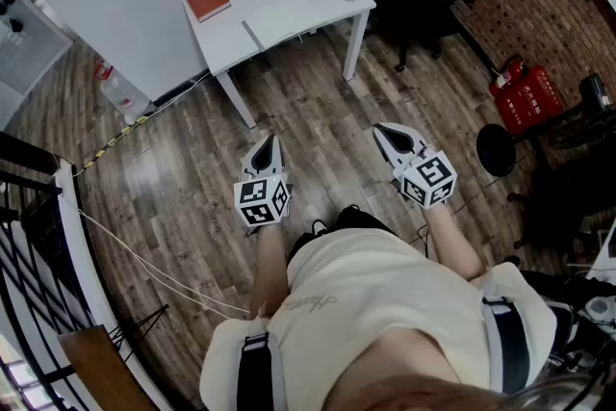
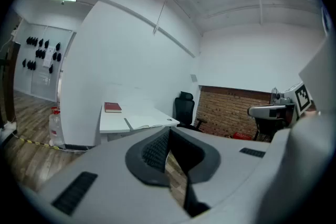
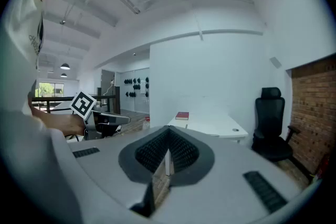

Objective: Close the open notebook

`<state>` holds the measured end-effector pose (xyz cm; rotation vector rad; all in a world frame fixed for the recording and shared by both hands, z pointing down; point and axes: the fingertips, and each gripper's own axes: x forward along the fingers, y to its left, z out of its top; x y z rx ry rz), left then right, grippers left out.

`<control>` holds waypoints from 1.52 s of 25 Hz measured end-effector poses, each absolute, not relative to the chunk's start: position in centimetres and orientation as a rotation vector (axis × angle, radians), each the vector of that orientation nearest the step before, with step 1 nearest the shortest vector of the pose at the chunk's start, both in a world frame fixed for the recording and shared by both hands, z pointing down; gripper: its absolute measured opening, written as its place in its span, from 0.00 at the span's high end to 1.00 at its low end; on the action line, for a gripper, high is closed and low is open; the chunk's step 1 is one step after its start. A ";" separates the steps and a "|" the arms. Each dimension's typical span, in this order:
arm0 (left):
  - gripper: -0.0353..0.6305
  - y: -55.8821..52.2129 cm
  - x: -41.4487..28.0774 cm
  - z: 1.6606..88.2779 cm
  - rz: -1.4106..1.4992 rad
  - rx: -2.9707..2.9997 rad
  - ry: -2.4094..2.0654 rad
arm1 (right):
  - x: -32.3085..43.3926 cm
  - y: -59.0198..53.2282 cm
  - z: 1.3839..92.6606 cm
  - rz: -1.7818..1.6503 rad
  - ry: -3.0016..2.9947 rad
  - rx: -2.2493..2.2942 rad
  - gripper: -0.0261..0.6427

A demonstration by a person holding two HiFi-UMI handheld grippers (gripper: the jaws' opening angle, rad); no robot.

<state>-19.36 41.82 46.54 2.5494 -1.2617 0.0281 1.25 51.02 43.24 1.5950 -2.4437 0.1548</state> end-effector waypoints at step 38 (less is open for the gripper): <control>0.92 24.2 -6.7 46.6 0.313 2.643 -1.122 | 10.8 33.6 48.8 0.383 -2.578 1.599 0.95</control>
